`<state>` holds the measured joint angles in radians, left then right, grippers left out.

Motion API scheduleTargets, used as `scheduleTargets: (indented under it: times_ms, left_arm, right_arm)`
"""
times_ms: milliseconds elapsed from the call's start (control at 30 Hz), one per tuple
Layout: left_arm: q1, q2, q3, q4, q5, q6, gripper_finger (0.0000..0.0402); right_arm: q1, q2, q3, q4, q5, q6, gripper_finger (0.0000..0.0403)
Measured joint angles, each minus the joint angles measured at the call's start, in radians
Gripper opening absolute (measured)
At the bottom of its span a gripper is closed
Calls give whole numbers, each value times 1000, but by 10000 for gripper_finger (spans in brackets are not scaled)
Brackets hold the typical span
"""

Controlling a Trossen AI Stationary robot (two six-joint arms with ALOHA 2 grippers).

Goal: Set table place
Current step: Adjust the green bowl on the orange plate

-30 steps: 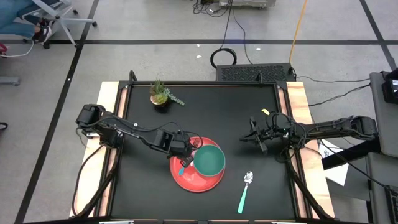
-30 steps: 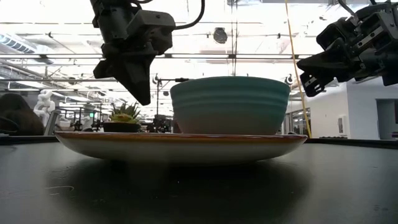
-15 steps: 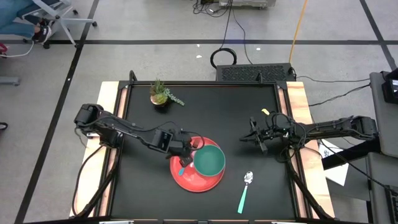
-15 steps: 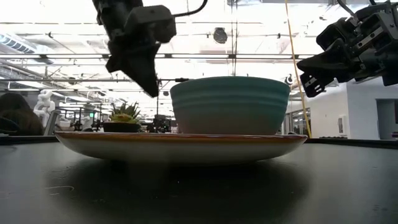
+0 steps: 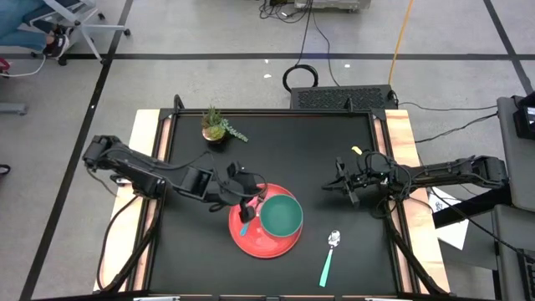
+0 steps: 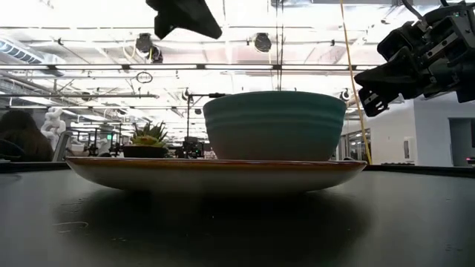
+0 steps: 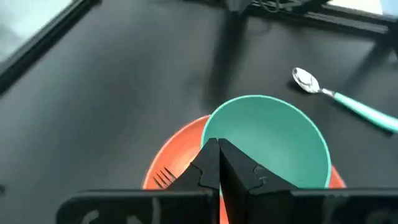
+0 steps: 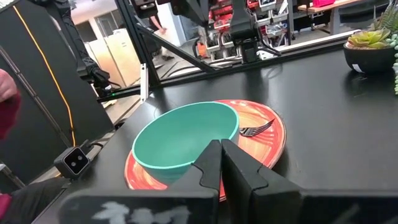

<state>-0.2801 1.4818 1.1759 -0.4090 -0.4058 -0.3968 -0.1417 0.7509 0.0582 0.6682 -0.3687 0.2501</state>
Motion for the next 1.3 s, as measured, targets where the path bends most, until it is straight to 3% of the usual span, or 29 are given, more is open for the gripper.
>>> scheduleTargets:
  times_ms: [133, 667, 900, 1033, 1300]
  left_arm:
    - [-7, -14, 0, 10, -15, 83, 3]
    - [2, -64, -13, -4, -27, 87, 2]
    - [-5, -79, -47, -6, -78, 126, 1]
    - [-15, -147, -109, 62, -105, 127, 1]
    - [-29, -363, -381, 298, -96, 106, 1]
  right_arm:
    - [0, 0, 0, 0, 0, 0, 4]
    - [0, 0, 0, -7, 0, 0, 4]
    - [0, 0, 0, -7, 0, 0, 4]
    - [0, 0, 0, -8, 0, 0, 4]
    - [0, 4, 0, -8, 0, -3, 4]
